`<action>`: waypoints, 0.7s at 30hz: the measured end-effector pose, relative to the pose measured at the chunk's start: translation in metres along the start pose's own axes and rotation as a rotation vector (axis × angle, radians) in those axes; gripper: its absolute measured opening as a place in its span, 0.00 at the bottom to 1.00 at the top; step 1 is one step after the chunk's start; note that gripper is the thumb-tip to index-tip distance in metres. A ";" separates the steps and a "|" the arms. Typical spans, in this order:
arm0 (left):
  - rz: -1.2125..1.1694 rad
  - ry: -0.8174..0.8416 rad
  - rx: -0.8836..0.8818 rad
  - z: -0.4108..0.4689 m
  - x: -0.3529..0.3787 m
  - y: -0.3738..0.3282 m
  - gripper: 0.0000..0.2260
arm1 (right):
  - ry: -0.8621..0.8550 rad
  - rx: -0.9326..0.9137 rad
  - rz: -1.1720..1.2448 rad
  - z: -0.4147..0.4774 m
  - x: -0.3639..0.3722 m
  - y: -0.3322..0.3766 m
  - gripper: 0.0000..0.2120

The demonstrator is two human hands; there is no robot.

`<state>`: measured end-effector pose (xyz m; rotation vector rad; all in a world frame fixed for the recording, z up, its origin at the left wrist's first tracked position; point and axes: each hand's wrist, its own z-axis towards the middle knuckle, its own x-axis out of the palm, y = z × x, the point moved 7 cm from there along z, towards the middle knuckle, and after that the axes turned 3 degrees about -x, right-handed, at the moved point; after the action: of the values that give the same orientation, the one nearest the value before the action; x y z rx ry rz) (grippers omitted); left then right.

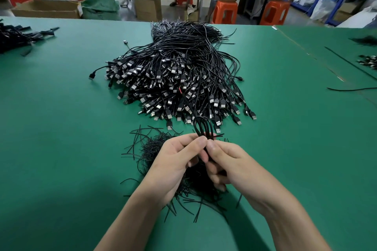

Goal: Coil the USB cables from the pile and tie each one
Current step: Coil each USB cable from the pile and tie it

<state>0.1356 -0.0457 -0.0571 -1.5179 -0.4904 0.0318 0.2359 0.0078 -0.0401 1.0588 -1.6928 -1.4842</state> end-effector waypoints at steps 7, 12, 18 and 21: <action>-0.007 0.025 0.003 0.001 -0.002 -0.001 0.15 | 0.169 0.058 0.331 -0.001 0.011 -0.002 0.15; 0.029 0.021 0.021 0.001 -0.007 -0.003 0.13 | 0.134 0.083 0.421 -0.002 0.014 -0.008 0.14; 0.024 -0.014 0.039 -0.001 -0.009 -0.003 0.11 | 0.117 0.070 0.498 -0.004 0.013 -0.006 0.12; 0.041 -0.028 0.031 -0.001 -0.008 -0.002 0.12 | 0.110 0.091 0.535 -0.004 0.014 -0.010 0.11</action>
<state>0.1279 -0.0494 -0.0580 -1.4983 -0.4789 0.0929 0.2345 -0.0065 -0.0497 0.6425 -1.7954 -0.9969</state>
